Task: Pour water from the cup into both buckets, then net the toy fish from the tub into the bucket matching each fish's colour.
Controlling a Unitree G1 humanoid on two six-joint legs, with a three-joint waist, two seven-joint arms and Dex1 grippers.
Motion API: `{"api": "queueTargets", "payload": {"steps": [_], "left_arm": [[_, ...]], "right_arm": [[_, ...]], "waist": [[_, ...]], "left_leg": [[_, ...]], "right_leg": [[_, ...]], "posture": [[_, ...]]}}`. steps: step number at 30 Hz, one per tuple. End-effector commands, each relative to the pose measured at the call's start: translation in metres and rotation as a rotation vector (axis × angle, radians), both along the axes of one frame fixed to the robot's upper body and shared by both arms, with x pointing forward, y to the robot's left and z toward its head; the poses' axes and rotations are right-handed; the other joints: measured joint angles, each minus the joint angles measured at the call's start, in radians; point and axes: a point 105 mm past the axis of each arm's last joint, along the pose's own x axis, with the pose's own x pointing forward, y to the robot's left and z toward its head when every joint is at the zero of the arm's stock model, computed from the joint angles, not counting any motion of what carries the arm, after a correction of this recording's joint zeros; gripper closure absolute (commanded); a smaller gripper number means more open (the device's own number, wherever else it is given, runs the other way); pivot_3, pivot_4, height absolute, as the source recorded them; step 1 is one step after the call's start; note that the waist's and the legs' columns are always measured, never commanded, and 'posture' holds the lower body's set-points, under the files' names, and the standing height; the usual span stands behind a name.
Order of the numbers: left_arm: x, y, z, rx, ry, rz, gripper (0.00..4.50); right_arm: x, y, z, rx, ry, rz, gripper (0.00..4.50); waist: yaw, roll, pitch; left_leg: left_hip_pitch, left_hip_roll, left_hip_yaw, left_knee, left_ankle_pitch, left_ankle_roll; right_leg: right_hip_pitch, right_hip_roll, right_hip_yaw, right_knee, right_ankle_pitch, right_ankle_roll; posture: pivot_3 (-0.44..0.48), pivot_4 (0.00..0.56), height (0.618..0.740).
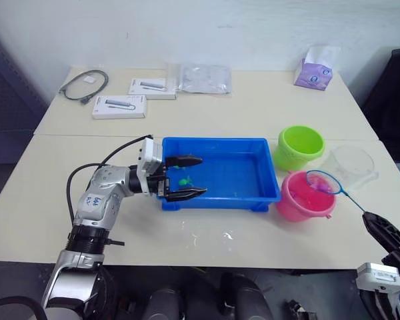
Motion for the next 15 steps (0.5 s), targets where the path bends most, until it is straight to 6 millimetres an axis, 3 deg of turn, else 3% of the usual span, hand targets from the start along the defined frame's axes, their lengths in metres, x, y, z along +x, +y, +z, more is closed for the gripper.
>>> {"api": "queueTargets", "payload": {"steps": [1, 4, 8, 11, 15], "left_arm": [[-0.003, -0.003, 0.013, -0.014, -0.05, -0.022, 0.01], [-0.003, -0.002, 0.013, -0.012, -0.051, -0.019, 0.01], [-0.005, 0.0, 0.011, -0.008, -0.042, -0.02, 0.01], [-0.005, 0.003, 0.009, -0.009, -0.041, -0.011, 0.01], [-0.006, 0.005, 0.006, -0.007, -0.041, -0.005, 0.01]], "right_arm": [[-0.003, 0.009, 0.003, -0.004, 0.01, 0.068, 4.5], [-0.003, 0.0, 0.011, 0.005, -0.042, 0.008, 4.5], [-0.005, 0.017, 0.004, 0.035, 0.006, 0.074, 4.5], [-0.004, -0.005, 0.015, 0.032, -0.059, -0.033, 4.5], [-0.003, 0.008, 0.008, 0.035, -0.025, 0.037, 4.5]], "waist": [[-0.002, 0.0, 0.0], [-0.003, 0.0, 0.0], [-0.009, 0.0, 0.0], [-0.011, 0.0, 0.0], [-0.011, 0.0, 0.0]], "left_leg": [[0.0, 0.0, 0.0, 0.0, 0.0, 0.0], [0.0, 0.0, 0.0, 0.0, 0.0, 0.0], [0.0, 0.0, 0.0, 0.0, 0.0, 0.0], [0.0, 0.001, 0.0, 0.0, 0.0, 0.0], [0.0, 0.0, 0.0, 0.0, 0.0, 0.0]], "right_leg": [[0.0, 0.0, 0.0, 0.0, 0.0, 0.0], [0.0, 0.0, 0.0, 0.0, 0.0, 0.0], [0.0, 0.0, 0.0, 0.0, 0.0, 0.0], [0.0, 0.0, 0.0, 0.0, 0.0, 0.0], [0.0, 0.0, 0.0, 0.0, 0.0, 0.0]], "posture": [[0.0, 0.15, 0.74], [0.0, 0.15, 0.74], [0.0, 0.15, 0.74], [0.0, 0.15, 0.74], [0.0, 0.15, 0.74]]}}
